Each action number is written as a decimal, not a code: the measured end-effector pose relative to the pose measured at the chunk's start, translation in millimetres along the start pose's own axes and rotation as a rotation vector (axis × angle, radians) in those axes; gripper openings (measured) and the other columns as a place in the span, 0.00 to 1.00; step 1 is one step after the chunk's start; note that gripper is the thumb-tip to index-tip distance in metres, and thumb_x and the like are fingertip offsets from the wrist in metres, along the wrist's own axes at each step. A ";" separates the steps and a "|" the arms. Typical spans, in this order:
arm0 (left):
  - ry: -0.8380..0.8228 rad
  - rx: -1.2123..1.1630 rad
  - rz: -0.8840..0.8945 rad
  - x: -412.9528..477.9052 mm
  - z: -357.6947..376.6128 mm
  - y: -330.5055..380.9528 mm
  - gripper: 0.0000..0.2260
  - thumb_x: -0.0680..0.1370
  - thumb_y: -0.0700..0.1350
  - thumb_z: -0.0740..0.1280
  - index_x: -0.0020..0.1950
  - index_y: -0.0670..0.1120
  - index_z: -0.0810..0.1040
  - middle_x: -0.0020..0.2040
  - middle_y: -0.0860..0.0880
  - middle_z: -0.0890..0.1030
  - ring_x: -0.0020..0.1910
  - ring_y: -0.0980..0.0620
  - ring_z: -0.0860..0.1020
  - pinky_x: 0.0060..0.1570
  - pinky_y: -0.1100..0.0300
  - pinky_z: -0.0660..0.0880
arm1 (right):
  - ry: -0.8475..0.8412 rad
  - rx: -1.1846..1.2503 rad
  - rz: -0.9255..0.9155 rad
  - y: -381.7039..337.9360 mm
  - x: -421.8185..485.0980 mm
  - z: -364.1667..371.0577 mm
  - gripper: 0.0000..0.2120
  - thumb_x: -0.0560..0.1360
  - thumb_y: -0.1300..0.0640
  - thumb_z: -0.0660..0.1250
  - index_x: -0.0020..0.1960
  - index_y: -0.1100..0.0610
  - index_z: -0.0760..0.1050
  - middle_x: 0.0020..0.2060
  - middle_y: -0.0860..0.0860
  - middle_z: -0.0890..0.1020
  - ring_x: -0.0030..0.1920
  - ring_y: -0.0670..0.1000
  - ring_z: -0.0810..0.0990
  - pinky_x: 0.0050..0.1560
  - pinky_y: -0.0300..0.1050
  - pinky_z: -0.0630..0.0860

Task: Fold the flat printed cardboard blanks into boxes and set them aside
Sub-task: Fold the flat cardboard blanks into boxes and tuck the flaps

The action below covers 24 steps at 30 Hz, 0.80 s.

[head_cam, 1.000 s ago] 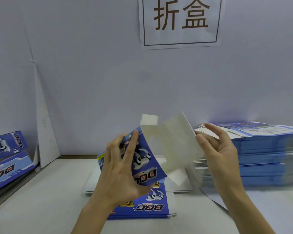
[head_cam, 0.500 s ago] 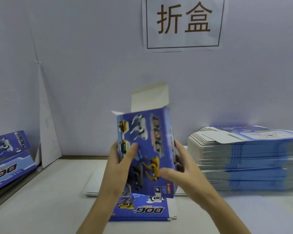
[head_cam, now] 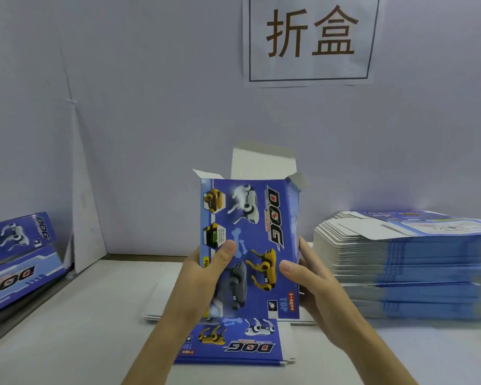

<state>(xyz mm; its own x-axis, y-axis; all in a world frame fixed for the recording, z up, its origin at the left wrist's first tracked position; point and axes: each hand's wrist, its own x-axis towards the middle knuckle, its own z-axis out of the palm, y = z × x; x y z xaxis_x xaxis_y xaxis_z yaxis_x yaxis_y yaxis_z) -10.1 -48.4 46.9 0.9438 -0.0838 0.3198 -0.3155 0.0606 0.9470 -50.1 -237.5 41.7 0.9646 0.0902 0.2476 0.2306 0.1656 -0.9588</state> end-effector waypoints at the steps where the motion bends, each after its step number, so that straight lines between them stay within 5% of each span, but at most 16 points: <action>1: -0.117 -0.019 -0.044 3.2 -8.7 0.5 0.22 0.66 0.58 0.72 0.57 0.51 0.79 0.49 0.51 0.85 0.50 0.49 0.83 0.47 0.54 0.80 | -0.005 0.017 -0.002 0.0 0.4 0.6 0.36 0.61 0.42 0.75 0.66 0.46 0.69 0.56 0.49 0.83 0.55 0.56 0.84 0.43 0.46 0.83; 4: -0.426 -0.048 -0.243 5.1 -38.3 6.0 0.28 0.64 0.55 0.78 0.63 0.57 0.75 0.57 0.50 0.83 0.56 0.48 0.82 0.48 0.53 0.80 | 0.028 0.048 0.047 1.8 2.6 2.9 0.46 0.58 0.36 0.78 0.70 0.50 0.67 0.57 0.52 0.83 0.55 0.57 0.84 0.47 0.51 0.83; 7: -0.426 -0.017 -0.282 3.8 -64.6 12.2 0.30 0.61 0.55 0.75 0.63 0.53 0.75 0.57 0.47 0.83 0.55 0.46 0.82 0.47 0.51 0.81 | -0.033 0.002 0.141 7.3 3.5 6.4 0.44 0.62 0.35 0.75 0.73 0.45 0.63 0.56 0.52 0.83 0.53 0.56 0.85 0.44 0.50 0.83; 12: 0.070 -0.318 -0.312 6.5 -112.7 28.0 0.22 0.63 0.49 0.78 0.54 0.44 0.82 0.48 0.41 0.85 0.41 0.44 0.84 0.36 0.53 0.81 | 0.004 -0.064 0.209 14.4 5.8 8.8 0.41 0.61 0.38 0.68 0.73 0.39 0.62 0.56 0.53 0.81 0.46 0.57 0.86 0.41 0.52 0.82; 14: 0.405 -0.526 -0.117 16.6 -136.6 34.8 0.23 0.68 0.49 0.76 0.60 0.41 0.79 0.52 0.41 0.83 0.44 0.44 0.85 0.37 0.53 0.81 | 0.028 -0.056 0.228 13.3 7.8 9.7 0.38 0.62 0.40 0.67 0.72 0.40 0.64 0.56 0.55 0.81 0.45 0.60 0.86 0.40 0.54 0.82; 16: 0.767 -0.458 0.141 31.5 -158.8 46.8 0.33 0.75 0.49 0.71 0.76 0.45 0.61 0.69 0.44 0.72 0.62 0.45 0.78 0.52 0.54 0.77 | 0.060 -0.050 0.244 11.4 10.5 10.7 0.34 0.63 0.41 0.65 0.69 0.40 0.66 0.55 0.57 0.81 0.44 0.63 0.85 0.41 0.55 0.81; 18: 0.884 -0.451 0.170 44.8 -169.1 53.8 0.44 0.76 0.53 0.70 0.79 0.53 0.42 0.77 0.46 0.56 0.71 0.45 0.65 0.63 0.47 0.70 | 0.086 -0.034 0.264 10.0 13.1 14.3 0.27 0.66 0.42 0.64 0.65 0.38 0.68 0.55 0.57 0.81 0.44 0.66 0.84 0.41 0.56 0.81; 20: 0.737 -0.207 0.134 55.1 -158.5 42.3 0.39 0.77 0.52 0.68 0.79 0.51 0.47 0.78 0.47 0.54 0.75 0.47 0.59 0.70 0.44 0.63 | 0.100 -0.016 0.288 11.3 16.1 16.8 0.19 0.72 0.44 0.62 0.63 0.40 0.70 0.54 0.58 0.81 0.46 0.67 0.83 0.42 0.57 0.79; 24: 0.033 0.460 0.050 40.7 -99.1 -25.0 0.26 0.75 0.47 0.73 0.71 0.52 0.69 0.68 0.54 0.71 0.72 0.52 0.66 0.63 0.68 0.65 | 0.078 -0.105 0.317 17.2 10.3 18.4 0.12 0.76 0.49 0.63 0.58 0.48 0.76 0.52 0.59 0.82 0.43 0.65 0.84 0.42 0.56 0.79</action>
<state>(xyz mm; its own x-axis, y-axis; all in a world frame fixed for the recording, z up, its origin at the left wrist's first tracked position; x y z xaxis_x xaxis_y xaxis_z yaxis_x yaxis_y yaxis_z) 46.0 45.2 33.1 0.9265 -0.0596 0.3715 -0.3647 -0.3846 0.8480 -38.5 -215.6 30.3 0.9964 0.0445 -0.0724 -0.0742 0.0386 -0.9965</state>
